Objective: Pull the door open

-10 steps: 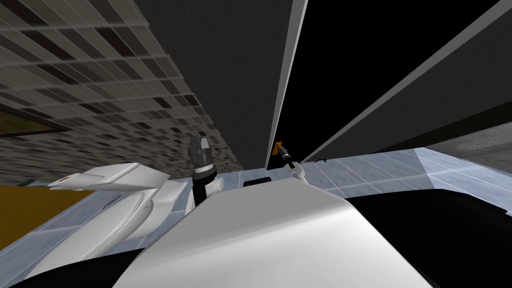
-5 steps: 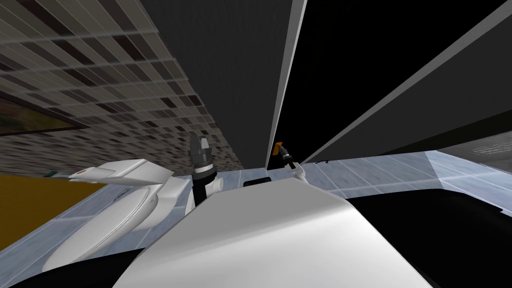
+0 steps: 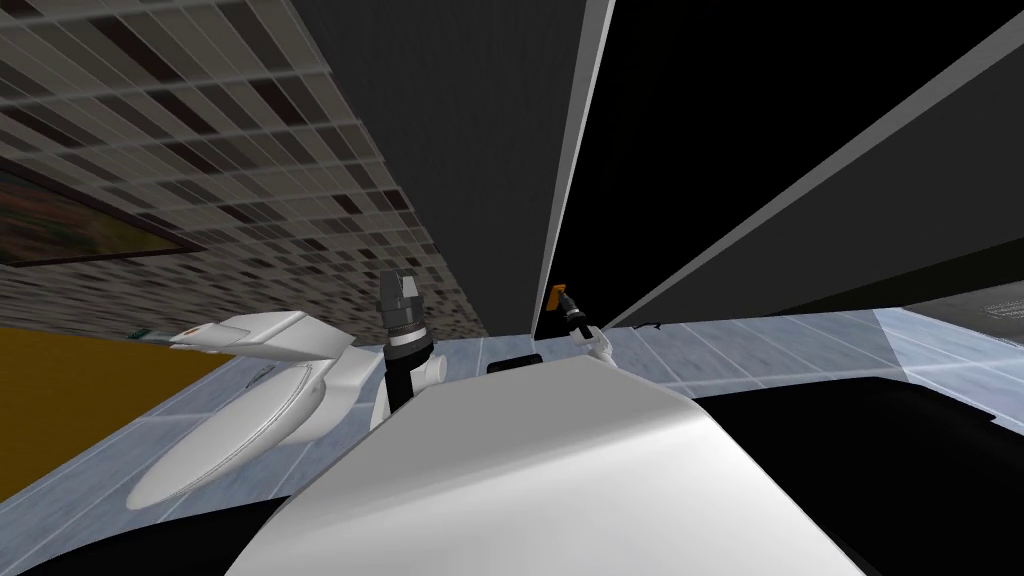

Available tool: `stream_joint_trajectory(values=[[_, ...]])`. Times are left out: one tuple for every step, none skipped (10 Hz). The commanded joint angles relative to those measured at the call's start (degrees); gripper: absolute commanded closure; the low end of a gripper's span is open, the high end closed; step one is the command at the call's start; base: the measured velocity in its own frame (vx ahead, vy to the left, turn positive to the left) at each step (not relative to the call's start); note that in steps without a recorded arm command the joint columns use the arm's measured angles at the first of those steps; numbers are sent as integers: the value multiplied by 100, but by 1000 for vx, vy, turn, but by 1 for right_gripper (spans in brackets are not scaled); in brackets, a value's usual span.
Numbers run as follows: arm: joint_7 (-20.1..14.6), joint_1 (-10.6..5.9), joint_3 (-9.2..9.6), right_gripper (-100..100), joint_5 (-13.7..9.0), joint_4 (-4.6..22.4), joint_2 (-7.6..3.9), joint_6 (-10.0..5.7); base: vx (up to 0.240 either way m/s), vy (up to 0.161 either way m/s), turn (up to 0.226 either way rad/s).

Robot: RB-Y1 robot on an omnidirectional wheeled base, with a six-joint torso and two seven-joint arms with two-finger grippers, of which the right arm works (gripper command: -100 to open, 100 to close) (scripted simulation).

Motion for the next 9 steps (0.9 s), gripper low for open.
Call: stream_joint_trajectory(values=[[-286,66,85,100,-153,-71,25,-16,-32,-13,75],[-434,105,103,100,-292,-105,16,-13,-45,-33,123],[-537,105,103,100,-292,-105,16,-13,-31,-28,48],[-737,144,121,100,-431,-140,8,-9,-38,-22,63],[-772,144,121,100,-431,-140,8,-9,-28,-14,52],[-997,184,139,100,-571,-175,-1,-6,-27,-18,69],[-1139,225,158,100,-719,-212,-11,-3,-45,-35,102],[-1246,225,158,100,-719,-212,-11,-3,-39,-25,63],[-1429,267,178,100,-867,-248,-20,0,-43,-17,56]])
